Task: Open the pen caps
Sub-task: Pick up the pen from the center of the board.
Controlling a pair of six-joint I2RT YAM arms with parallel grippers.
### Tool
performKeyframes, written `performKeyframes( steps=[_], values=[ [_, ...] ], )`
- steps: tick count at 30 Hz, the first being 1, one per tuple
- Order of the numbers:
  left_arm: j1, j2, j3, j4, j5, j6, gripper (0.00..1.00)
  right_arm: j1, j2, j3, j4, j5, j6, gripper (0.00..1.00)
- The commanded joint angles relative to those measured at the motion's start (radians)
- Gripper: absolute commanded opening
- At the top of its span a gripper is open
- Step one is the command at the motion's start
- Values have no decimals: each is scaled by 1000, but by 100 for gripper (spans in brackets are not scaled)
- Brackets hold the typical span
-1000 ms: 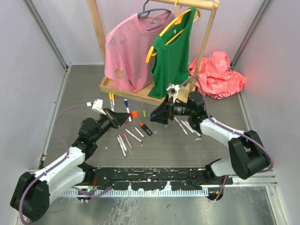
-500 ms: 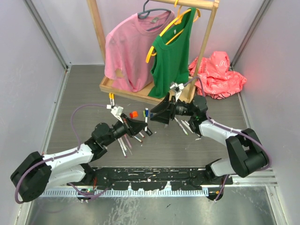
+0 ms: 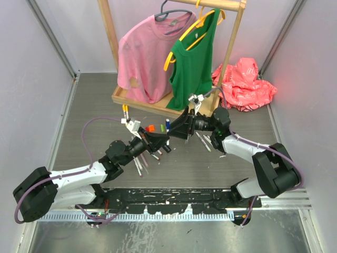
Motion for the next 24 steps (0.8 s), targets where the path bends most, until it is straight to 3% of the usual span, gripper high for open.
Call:
performKeyframes(
  steps=[1, 6, 8, 15, 20, 24],
  values=[
    [-34, 10, 55, 80, -77, 27, 0, 11, 1, 1, 112, 7, 36, 63],
    [-46, 14, 60, 86, -102, 20, 0, 17, 2, 1, 117, 9, 40, 38],
    [-49, 17, 62, 86, -103, 15, 0, 19, 2, 1, 117, 7, 42, 33],
    [-59, 39, 75, 86, -115, 2, 0, 38, -3, 6, 113, -3, 32, 30],
    [-62, 43, 79, 76, -115, 0, 0, 38, -1, 19, 94, -19, 15, 4],
    [-62, 27, 72, 60, -97, 11, 9, 38, -7, 27, 71, -23, 3, 1]
  ],
)
